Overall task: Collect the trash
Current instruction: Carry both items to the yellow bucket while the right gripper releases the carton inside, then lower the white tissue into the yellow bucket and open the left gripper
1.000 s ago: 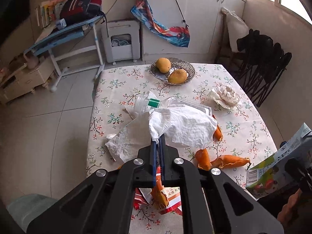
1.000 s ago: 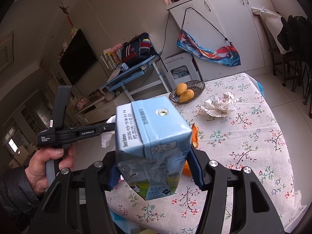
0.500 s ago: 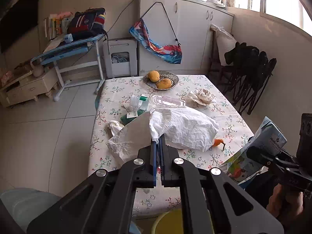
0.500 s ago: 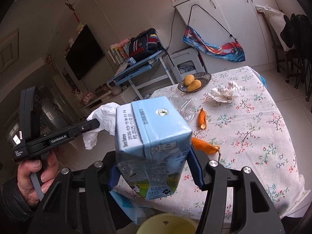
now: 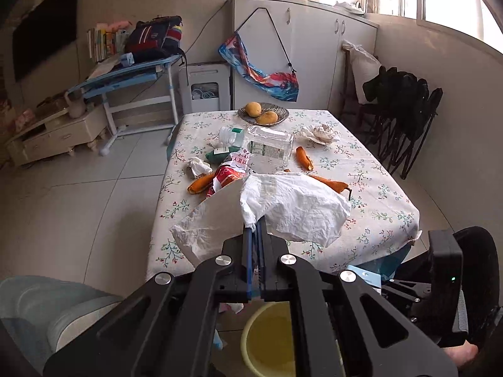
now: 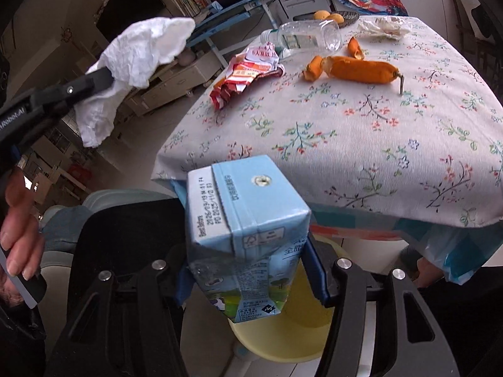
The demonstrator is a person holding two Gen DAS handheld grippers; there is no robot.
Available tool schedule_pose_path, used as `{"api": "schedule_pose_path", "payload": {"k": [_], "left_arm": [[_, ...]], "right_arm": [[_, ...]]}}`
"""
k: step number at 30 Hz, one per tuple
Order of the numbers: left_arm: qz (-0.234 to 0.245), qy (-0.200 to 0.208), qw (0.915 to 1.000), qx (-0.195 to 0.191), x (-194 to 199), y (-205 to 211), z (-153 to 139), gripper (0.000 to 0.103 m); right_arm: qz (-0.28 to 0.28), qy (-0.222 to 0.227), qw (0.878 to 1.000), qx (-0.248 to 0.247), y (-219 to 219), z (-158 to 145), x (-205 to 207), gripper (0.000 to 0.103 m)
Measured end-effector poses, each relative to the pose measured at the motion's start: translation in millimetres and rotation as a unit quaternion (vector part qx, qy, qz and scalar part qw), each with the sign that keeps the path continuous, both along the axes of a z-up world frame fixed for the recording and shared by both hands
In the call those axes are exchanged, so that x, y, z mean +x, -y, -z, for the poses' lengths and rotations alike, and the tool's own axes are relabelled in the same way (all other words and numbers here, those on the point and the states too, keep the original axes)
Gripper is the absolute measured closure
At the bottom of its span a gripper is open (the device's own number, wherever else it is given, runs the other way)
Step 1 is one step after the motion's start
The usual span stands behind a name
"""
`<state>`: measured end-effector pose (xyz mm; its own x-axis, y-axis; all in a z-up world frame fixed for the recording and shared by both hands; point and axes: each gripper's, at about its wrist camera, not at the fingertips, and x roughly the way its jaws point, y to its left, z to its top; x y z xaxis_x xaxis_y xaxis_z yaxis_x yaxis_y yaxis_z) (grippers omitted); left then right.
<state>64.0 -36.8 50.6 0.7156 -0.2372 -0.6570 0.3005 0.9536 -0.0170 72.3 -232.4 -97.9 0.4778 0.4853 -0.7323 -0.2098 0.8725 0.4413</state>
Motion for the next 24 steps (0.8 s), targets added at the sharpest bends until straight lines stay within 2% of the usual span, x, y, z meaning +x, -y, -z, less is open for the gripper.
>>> {"api": "schedule_pose_path", "payload": {"k": [5,7,12,18,24], "left_arm": [[0.003,0.001,1.0000,0.002,-13,2,3,0.099],[0.004,0.000,1.0000,0.000,-17,2,4,0.099],[0.008,0.001,1.0000,0.004,-26,6,6,0.099],[0.014,-0.005,0.9998,0.011,-34,12,12,0.099],[0.026,-0.023,0.9992,0.017,-45,20,26,0.099]], "right_arm": [[-0.009,-0.044,0.999,-0.023,-9,23,-1,0.045],[-0.008,-0.057,0.998,-0.027,-10,29,1,0.042],[0.008,-0.063,0.998,-0.027,-2,27,0,0.038],[0.052,-0.019,0.998,-0.009,17,6,-6,0.037],[0.105,0.064,0.992,-0.004,40,-28,-17,0.033]]}}
